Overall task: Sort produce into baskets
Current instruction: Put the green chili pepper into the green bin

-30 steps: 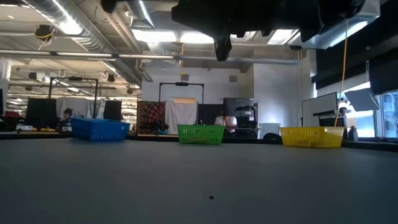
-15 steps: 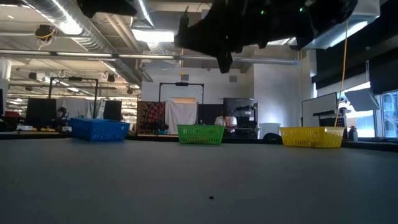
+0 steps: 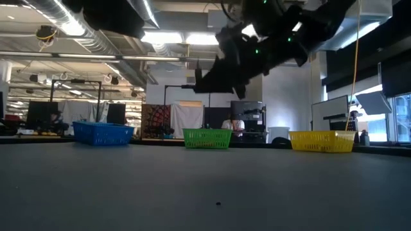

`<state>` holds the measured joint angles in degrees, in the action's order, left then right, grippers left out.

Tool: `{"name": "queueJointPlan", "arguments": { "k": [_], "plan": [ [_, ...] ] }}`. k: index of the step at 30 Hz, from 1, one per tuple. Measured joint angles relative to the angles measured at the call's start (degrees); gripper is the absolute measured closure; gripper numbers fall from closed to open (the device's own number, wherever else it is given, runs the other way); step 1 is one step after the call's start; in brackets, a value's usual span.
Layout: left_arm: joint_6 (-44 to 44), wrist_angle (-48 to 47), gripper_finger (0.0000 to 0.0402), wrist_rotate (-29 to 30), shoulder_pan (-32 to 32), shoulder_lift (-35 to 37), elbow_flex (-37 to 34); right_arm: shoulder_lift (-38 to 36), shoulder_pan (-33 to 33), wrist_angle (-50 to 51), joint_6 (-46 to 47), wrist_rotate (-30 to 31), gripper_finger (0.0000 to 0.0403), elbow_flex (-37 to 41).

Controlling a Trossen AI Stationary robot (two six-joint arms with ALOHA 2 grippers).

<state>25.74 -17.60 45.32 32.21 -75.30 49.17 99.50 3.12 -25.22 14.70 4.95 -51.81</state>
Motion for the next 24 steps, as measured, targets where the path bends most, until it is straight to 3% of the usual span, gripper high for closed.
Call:
{"name": "queueJointPlan", "arguments": {
  "k": [24],
  "plan": [
    [-0.2,-0.2,0.0194,0.2,-0.1,-0.2,0.0,0.0,15.6,5.0,0.3,0.0,0.0374,0.0]
  ]
}}
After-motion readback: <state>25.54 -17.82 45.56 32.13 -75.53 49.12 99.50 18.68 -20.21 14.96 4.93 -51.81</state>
